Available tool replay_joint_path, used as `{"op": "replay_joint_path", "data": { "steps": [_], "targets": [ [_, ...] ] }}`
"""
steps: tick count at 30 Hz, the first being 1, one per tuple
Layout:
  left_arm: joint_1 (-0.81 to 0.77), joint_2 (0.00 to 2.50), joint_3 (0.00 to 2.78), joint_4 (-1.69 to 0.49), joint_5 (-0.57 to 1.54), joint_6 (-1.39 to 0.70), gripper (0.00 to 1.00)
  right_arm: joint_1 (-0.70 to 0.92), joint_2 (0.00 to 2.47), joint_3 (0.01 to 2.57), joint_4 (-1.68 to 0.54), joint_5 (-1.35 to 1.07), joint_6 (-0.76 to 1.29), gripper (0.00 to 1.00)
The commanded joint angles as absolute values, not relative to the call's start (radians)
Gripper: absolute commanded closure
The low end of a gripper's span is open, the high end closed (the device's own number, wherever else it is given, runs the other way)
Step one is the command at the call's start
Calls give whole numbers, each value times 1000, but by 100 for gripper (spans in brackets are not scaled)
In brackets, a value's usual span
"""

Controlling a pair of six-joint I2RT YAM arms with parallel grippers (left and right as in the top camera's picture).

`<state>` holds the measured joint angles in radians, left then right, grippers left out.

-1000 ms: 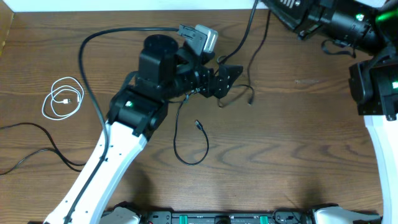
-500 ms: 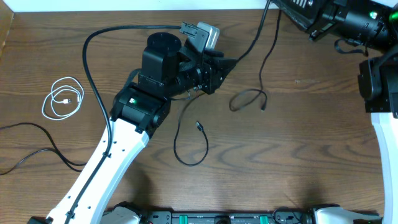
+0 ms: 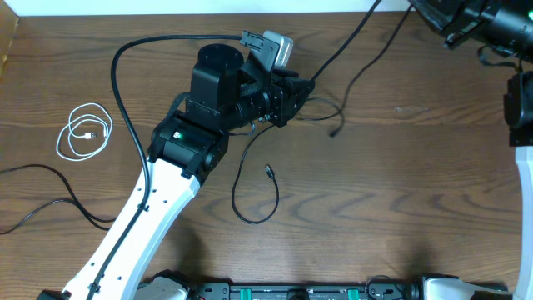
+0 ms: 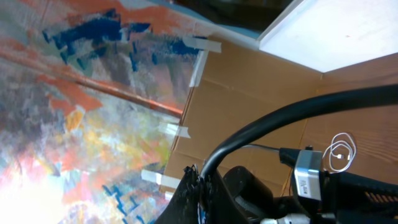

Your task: Untangle cables

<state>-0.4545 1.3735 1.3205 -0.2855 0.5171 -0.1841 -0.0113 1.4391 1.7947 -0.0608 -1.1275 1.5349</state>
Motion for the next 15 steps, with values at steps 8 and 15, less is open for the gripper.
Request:
{"op": "replay_joint_path", "data": {
  "steps": [8, 15],
  "targets": [
    [-455, 1363, 1326, -324, 619, -177, 54, -165, 1433, 1813, -75, -1106, 1540, 98],
    [-455, 1364, 1326, -359, 643, -138, 37, -176, 1433, 1813, -75, -1111, 1541, 99]
  ]
}}
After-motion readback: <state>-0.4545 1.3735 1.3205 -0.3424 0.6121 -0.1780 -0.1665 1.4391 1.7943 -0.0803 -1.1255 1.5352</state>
